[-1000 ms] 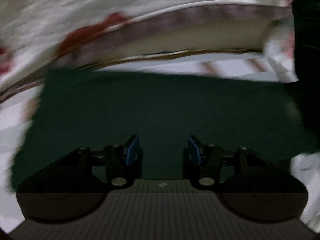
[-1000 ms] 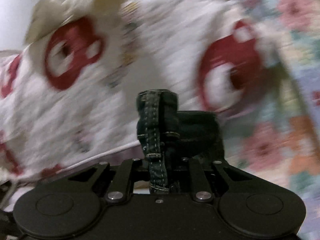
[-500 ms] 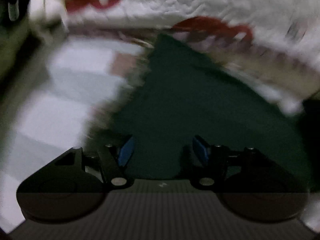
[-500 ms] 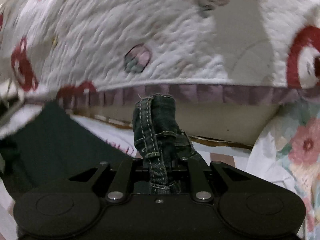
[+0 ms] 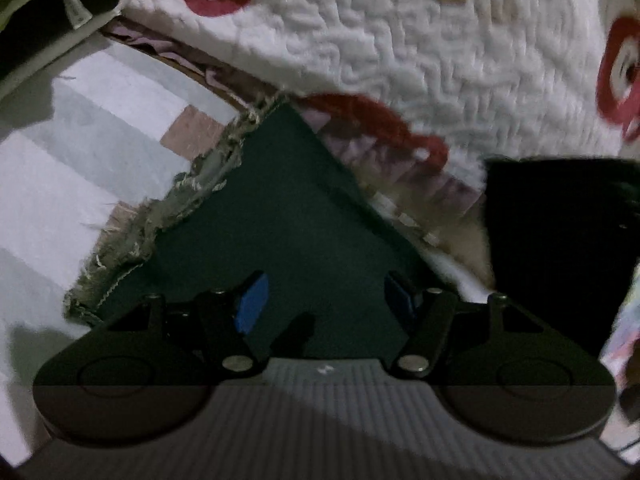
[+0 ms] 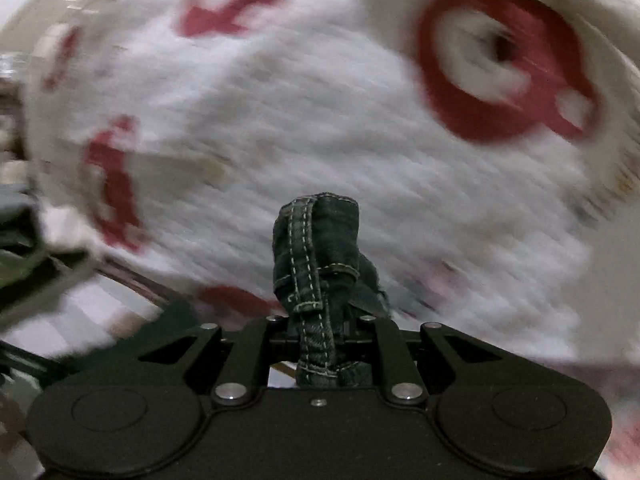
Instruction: Fold clothes
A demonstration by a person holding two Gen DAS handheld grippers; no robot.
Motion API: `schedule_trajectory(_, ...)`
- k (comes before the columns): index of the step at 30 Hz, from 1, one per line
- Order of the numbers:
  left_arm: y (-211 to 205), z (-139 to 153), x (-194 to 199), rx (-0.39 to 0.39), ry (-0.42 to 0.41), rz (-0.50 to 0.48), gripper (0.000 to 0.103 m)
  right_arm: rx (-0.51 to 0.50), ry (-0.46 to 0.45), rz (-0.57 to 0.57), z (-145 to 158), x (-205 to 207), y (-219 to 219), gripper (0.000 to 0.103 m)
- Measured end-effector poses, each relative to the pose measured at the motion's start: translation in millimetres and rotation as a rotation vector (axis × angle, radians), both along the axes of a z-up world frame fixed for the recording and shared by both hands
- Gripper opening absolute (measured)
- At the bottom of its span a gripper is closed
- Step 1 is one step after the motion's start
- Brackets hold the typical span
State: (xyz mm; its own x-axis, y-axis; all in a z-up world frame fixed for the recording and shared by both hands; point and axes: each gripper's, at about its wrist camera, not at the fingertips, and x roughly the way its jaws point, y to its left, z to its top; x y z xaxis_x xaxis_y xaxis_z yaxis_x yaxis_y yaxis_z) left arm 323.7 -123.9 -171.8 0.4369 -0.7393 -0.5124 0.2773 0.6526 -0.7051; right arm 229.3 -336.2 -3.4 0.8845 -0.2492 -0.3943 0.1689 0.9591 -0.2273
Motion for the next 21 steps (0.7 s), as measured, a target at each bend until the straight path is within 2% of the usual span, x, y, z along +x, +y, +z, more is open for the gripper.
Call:
schedule_trajectory(3, 3, -8, -5, -0.052, -0.006, 0.040, 0.065, -0.008, 0.015, 0.126, -25, 38, 47, 0.016)
schedule_trajectory(5, 7, -15, -4, -0.005, 0.021, 0.053, 0.064, -0.004, 0.077, 0.194, -61, 64, 70, 0.016)
schedule_trajectory(7, 11, -23, -2, 0.048, 0.047, 0.070, 0.054, 0.048, 0.151, 0.228, -100, 85, 83, 0.016)
schedule_trajectory(8, 14, -26, -1, 0.074, 0.060, 0.078, 0.054, 0.098, 0.165, 0.227, -112, 90, 83, 0.017)
schedule_trajectory(10, 23, -31, 4, 0.031, 0.106, 0.096, 0.056, 0.192, 0.191, 0.226, -125, 95, 80, 0.017)
schedule_trajectory(11, 25, -29, 6, 0.006, 0.127, 0.105, 0.056, 0.221, 0.187, 0.228, -126, 93, 78, 0.021)
schedule_trajectory(14, 19, -20, 7, -0.005, 0.101, 0.077, 0.058, 0.231, 0.183, 0.261, -121, 83, 71, 0.029)
schedule_trajectory(16, 17, -21, 8, -0.028, 0.114, 0.066, 0.059, 0.243, 0.198, 0.267, -116, 70, 64, 0.039)
schedule_trajectory(18, 20, -23, 9, -0.089, 0.146, 0.066, 0.059, 0.284, 0.229, 0.272, -116, 47, 55, 0.050)
schedule_trajectory(19, 23, -23, 9, -0.119, 0.159, 0.066, 0.059, 0.294, 0.245, 0.271, -117, 33, 52, 0.050)
schedule_trajectory(21, 26, -22, 10, -0.113, 0.156, 0.068, 0.061, 0.238, 0.277, 0.218, -124, -5, 49, 0.051)
